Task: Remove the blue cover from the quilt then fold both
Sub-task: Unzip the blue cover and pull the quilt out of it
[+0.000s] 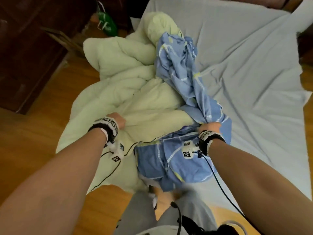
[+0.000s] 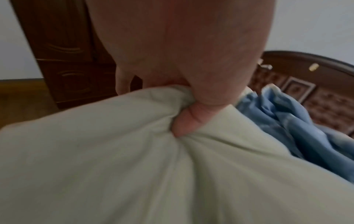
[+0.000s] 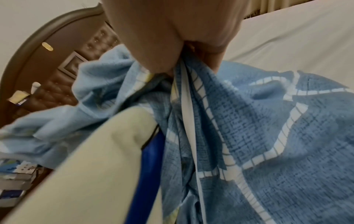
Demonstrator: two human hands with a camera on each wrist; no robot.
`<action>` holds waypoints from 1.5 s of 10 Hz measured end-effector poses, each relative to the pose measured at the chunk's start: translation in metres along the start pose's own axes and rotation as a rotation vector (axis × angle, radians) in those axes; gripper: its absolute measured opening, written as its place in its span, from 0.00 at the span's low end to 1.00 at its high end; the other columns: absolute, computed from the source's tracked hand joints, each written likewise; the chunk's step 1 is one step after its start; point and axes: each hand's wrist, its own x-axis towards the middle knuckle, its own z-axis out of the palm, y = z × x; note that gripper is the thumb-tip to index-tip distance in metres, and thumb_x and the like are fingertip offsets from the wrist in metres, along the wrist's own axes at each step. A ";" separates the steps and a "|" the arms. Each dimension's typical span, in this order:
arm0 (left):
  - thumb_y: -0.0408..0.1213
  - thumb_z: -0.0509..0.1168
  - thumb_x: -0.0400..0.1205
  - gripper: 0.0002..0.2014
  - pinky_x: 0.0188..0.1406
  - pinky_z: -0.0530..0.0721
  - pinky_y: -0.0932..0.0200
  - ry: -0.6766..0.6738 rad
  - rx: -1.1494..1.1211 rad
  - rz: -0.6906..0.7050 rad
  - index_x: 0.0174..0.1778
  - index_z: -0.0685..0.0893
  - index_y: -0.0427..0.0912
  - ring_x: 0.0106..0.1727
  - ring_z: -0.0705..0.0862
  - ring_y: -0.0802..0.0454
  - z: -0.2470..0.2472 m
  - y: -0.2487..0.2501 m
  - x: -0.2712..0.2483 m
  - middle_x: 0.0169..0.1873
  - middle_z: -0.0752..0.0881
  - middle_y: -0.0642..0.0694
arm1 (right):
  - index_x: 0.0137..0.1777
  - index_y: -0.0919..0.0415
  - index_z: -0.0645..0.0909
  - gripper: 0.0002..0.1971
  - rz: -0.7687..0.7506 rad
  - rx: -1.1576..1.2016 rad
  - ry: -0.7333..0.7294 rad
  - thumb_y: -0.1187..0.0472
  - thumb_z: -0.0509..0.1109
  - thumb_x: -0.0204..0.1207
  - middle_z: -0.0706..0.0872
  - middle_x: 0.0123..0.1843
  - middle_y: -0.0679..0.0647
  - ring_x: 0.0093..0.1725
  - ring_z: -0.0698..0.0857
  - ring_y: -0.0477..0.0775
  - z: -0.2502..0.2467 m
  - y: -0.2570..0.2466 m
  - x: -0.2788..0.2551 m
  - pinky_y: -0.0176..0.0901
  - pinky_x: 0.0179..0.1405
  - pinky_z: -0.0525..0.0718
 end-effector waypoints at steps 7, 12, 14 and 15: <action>0.31 0.59 0.81 0.16 0.55 0.84 0.49 0.086 -0.209 0.608 0.63 0.84 0.45 0.54 0.85 0.38 0.125 0.202 -0.011 0.56 0.87 0.40 | 0.64 0.62 0.70 0.22 -0.305 0.310 -0.231 0.55 0.75 0.78 0.81 0.59 0.54 0.56 0.81 0.55 -0.009 0.075 -0.001 0.47 0.56 0.79; 0.28 0.58 0.82 0.22 0.67 0.76 0.58 0.192 -0.385 0.320 0.71 0.82 0.44 0.67 0.80 0.40 0.056 0.094 -0.049 0.69 0.82 0.40 | 0.56 0.68 0.81 0.13 -0.296 -0.128 -0.001 0.62 0.71 0.75 0.86 0.51 0.65 0.55 0.85 0.69 -0.054 0.036 -0.015 0.46 0.44 0.76; 0.24 0.60 0.79 0.24 0.62 0.78 0.57 0.195 -0.207 0.277 0.71 0.81 0.46 0.65 0.82 0.40 0.056 0.063 -0.061 0.67 0.82 0.41 | 0.70 0.68 0.68 0.23 -0.181 -0.060 0.026 0.62 0.69 0.78 0.82 0.60 0.64 0.58 0.83 0.68 -0.082 0.051 -0.011 0.51 0.48 0.79; 0.24 0.63 0.76 0.24 0.58 0.78 0.61 0.095 -0.143 0.354 0.67 0.82 0.48 0.63 0.82 0.42 0.073 0.078 -0.073 0.65 0.83 0.42 | 0.75 0.61 0.64 0.34 -0.220 -0.045 -0.140 0.52 0.75 0.73 0.72 0.71 0.64 0.63 0.80 0.69 -0.069 0.039 -0.021 0.58 0.60 0.82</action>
